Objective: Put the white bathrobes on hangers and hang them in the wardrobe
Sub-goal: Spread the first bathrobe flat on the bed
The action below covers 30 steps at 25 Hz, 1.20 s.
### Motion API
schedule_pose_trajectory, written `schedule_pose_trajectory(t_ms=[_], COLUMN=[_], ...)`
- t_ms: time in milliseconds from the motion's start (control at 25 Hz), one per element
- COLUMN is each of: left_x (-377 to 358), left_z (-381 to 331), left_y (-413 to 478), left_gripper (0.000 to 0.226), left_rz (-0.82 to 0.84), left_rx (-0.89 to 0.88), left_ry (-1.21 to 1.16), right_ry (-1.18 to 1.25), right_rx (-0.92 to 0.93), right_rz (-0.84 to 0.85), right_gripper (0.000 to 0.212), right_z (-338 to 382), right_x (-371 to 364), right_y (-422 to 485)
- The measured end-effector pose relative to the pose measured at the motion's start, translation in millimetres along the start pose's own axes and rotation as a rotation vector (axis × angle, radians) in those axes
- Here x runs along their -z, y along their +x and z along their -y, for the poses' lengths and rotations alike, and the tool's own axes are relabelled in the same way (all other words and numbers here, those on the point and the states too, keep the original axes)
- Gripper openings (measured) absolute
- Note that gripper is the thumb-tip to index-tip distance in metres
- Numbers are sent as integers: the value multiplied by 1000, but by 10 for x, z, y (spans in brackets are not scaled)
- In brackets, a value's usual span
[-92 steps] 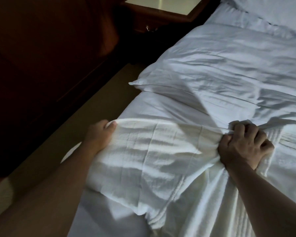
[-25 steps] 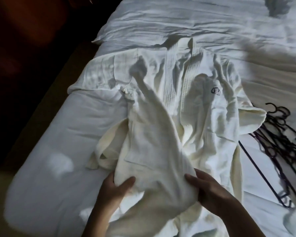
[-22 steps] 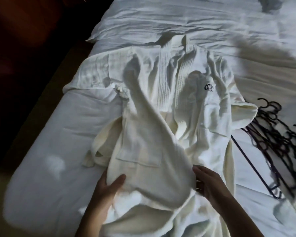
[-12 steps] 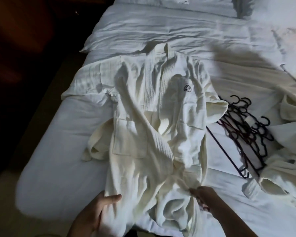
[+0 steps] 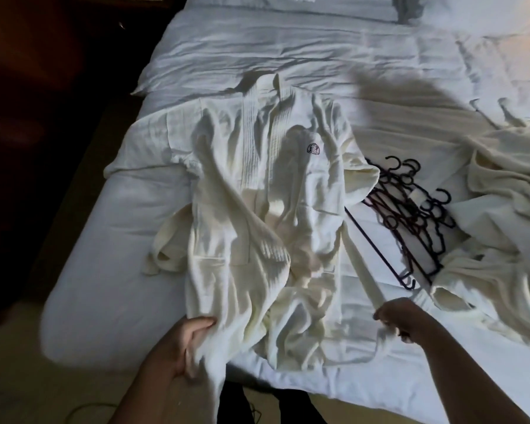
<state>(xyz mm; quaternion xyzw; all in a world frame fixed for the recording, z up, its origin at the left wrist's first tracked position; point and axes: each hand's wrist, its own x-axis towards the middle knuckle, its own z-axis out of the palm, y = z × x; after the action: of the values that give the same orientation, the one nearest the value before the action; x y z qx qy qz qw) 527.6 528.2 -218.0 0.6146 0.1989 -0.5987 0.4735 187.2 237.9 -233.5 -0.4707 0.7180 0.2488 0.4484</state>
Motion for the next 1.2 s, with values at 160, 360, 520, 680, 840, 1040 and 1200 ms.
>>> schedule_pose_trajectory(t_ms=[160, 360, 520, 680, 840, 1040, 1200], left_x=[-13, 12, 102, -26, -195, -81, -159], left_z=[-41, 100, 320, 329, -14, -201, -120], left_y=[-136, -79, 114, -28, -452, -674, -619], left_gripper=[21, 43, 71, 68, 53, 69, 37], left_rz=[20, 55, -141, -283, -221, 276, 206], left_rx=[-19, -41, -192, -416, -678, -317, -130], left_ry=[45, 176, 698, 798, 647, -203, -97], right_ry=[-470, -363, 437, -97, 114, 1197, 780], right_rx=[46, 435, 237, 647, 903, 407, 271], right_rz=[-807, -391, 503, 80, -285, 670, 796], right_gripper=[29, 33, 26, 68, 21, 46, 34], right_z=[-279, -144, -8, 105, 312, 366, 185], right_x=[666, -400, -1059, -1157, -713, -366, -452], right_y=[47, 43, -257, -230, -461, -713, -596])
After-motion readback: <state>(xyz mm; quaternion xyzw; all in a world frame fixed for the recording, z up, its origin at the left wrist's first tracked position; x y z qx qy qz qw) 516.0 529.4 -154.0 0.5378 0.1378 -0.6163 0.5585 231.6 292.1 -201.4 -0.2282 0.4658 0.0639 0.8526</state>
